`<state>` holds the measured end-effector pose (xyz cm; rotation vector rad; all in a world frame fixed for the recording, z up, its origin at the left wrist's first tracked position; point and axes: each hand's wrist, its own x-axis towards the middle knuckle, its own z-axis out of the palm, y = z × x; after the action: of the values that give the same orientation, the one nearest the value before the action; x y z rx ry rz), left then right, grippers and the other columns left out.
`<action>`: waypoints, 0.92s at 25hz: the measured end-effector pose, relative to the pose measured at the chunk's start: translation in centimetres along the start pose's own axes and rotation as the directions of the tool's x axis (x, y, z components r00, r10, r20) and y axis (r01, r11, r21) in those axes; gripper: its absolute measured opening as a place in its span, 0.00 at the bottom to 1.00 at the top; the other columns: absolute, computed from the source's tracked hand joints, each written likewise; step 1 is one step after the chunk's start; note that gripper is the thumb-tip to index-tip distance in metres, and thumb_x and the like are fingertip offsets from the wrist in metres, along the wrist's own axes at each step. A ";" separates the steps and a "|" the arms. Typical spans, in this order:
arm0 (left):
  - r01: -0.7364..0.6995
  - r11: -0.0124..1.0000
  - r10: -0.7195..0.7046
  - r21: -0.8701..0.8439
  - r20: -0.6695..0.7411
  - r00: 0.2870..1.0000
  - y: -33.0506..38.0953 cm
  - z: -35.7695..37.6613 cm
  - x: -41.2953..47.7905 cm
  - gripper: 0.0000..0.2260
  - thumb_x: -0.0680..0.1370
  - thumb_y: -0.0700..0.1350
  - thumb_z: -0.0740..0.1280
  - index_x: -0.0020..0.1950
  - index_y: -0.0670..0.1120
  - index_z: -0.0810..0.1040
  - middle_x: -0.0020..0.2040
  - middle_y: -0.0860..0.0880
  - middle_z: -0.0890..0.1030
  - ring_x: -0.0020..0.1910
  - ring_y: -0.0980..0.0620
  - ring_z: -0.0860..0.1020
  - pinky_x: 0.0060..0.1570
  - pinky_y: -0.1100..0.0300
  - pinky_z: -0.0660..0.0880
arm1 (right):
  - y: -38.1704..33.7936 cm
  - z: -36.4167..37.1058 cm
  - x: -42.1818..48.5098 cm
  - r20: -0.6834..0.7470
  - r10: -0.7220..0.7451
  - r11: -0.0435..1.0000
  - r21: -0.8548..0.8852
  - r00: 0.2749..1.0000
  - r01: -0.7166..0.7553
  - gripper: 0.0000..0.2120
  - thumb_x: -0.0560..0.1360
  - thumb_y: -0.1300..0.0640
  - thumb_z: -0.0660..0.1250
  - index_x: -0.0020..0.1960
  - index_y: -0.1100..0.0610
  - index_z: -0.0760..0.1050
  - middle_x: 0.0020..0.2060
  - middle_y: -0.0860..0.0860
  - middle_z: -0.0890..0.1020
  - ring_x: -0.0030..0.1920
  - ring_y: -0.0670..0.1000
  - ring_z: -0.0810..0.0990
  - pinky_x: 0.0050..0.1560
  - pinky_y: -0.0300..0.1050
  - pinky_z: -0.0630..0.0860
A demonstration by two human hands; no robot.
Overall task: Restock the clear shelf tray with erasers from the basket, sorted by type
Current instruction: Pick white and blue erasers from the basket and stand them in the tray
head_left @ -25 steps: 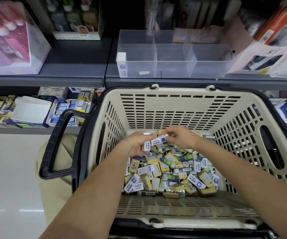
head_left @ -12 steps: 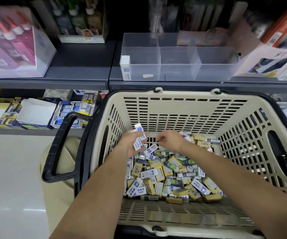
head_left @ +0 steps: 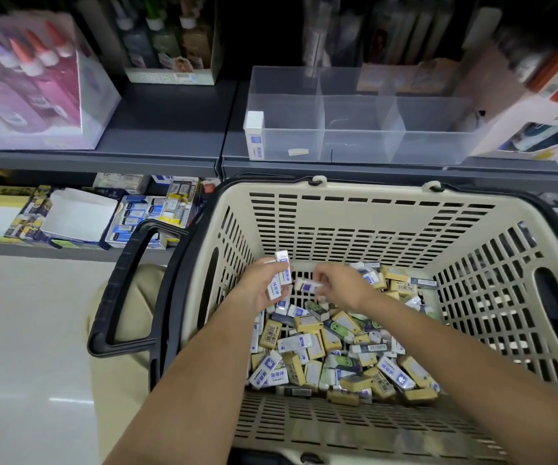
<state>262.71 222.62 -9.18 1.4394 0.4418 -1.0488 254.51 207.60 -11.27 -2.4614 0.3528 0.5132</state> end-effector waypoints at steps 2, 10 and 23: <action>-0.002 0.998 0.002 0.062 0.002 1.000 1.0 0.9 -0.8 0.04 0.78 0.39 0.65 0.52 0.45 0.73 0.44 0.43 0.79 0.40 0.48 0.76 0.36 0.58 0.74 | 0.1 -2.3 -1.3 -0.045 0.064 0.981 0.189 0.997 -0.055 0.07 0.76 0.60 0.65 0.53 0.52 0.75 0.42 0.46 0.77 0.41 0.49 0.78 0.35 0.39 0.75; -0.367 0.883 0.320 0.293 0.195 0.927 8.1 3.6 -6.9 0.06 0.73 0.41 0.71 0.45 0.50 0.75 0.36 0.50 0.81 0.31 0.54 0.79 0.27 0.63 0.75 | -4.3 -9.2 -5.0 -0.222 -0.034 0.785 0.597 0.974 0.163 0.07 0.73 0.59 0.70 0.48 0.50 0.76 0.34 0.47 0.84 0.36 0.48 0.80 0.47 0.43 0.76; -0.659 0.748 0.664 0.078 -0.081 0.743 17.6 -1.3 -7.9 0.08 0.75 0.37 0.66 0.45 0.52 0.76 0.43 0.47 0.81 0.38 0.52 0.78 0.29 0.62 0.73 | -12.8 -20.3 3.9 -0.622 -0.002 0.843 0.420 0.783 0.336 0.05 0.72 0.60 0.70 0.45 0.51 0.78 0.41 0.54 0.84 0.43 0.51 0.83 0.45 0.44 0.78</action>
<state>272.99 223.02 7.23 1.5259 -0.0467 -0.4009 268.24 205.00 8.69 -2.0266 0.4349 -0.4383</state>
